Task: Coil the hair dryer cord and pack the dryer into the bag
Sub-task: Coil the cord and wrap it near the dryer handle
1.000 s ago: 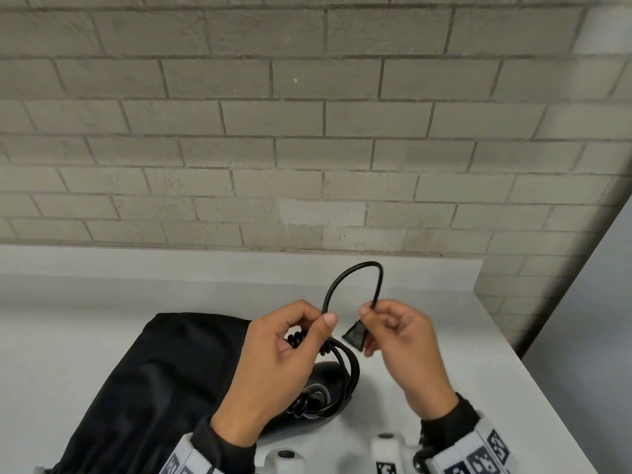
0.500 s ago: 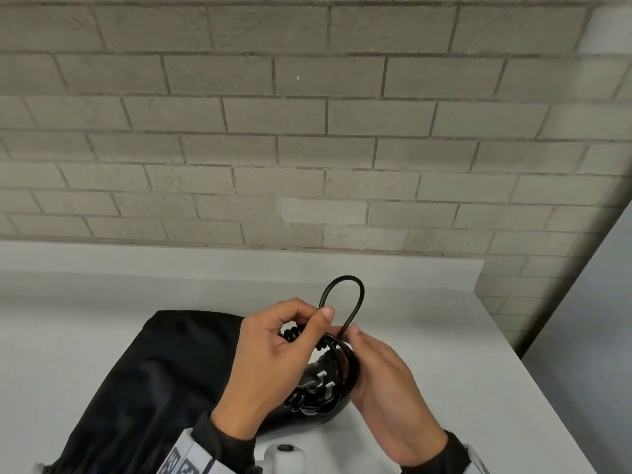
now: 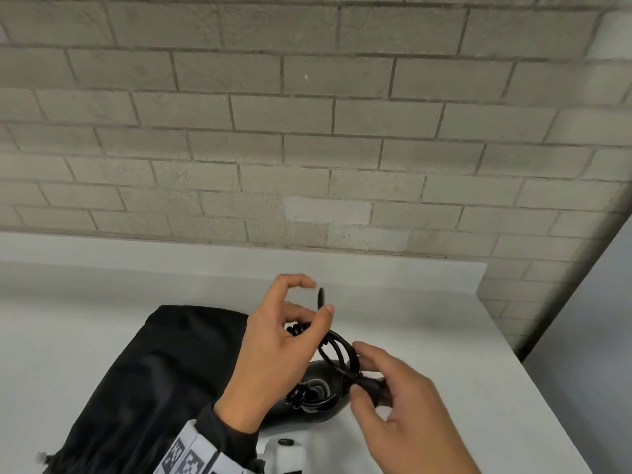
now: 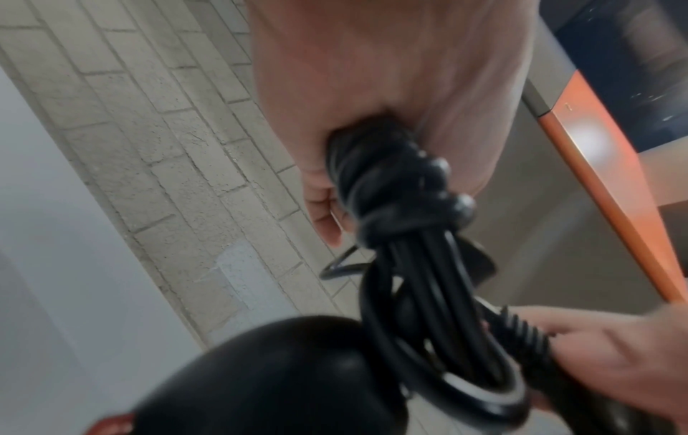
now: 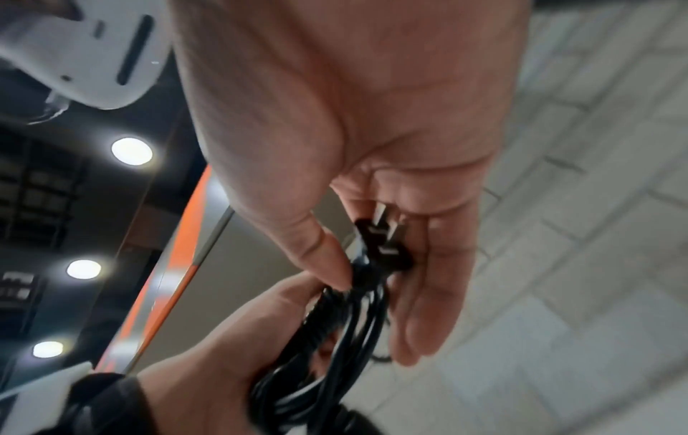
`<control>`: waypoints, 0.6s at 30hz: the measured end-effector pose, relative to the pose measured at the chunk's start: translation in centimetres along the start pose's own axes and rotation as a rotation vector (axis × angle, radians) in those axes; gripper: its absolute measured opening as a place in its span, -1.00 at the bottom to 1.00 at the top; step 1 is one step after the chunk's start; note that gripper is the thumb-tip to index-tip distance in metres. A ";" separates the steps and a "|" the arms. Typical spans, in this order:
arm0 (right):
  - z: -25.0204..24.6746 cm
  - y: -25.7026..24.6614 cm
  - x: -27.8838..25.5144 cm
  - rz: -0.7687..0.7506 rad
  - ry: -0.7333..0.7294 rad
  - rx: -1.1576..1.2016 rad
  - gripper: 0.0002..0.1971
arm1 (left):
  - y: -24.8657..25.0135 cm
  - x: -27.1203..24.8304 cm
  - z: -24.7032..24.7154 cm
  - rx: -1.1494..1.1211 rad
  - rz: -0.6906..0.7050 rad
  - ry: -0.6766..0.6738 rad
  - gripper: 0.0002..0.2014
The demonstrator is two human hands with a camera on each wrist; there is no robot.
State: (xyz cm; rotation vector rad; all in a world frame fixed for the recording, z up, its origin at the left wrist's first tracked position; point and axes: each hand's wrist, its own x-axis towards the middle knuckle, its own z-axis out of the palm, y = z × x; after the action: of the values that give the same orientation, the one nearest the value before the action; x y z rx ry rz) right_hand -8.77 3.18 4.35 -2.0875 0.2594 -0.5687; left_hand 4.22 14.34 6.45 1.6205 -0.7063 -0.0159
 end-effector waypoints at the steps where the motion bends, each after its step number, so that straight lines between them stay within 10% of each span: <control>1: -0.5 0.1 -0.1 -0.065 0.045 -0.075 -0.66 | 0.0 0.0 0.0 0.018 0.007 -0.008 -0.75; 7: -3.5 -1.7 -0.2 -0.253 0.282 0.057 -0.74 | 0.2 0.0 0.0 0.049 -0.016 -0.037 -0.89; 18: -8.1 -6.9 3.8 -0.377 0.259 0.460 -0.71 | 0.5 -0.5 -0.2 0.164 0.113 -0.181 -0.76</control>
State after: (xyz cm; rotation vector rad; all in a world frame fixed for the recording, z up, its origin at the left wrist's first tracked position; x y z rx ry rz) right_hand -9.66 -0.44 15.01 -1.6178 -0.1189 -1.0234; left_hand 3.71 14.76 6.77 1.7475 -0.9584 -0.0235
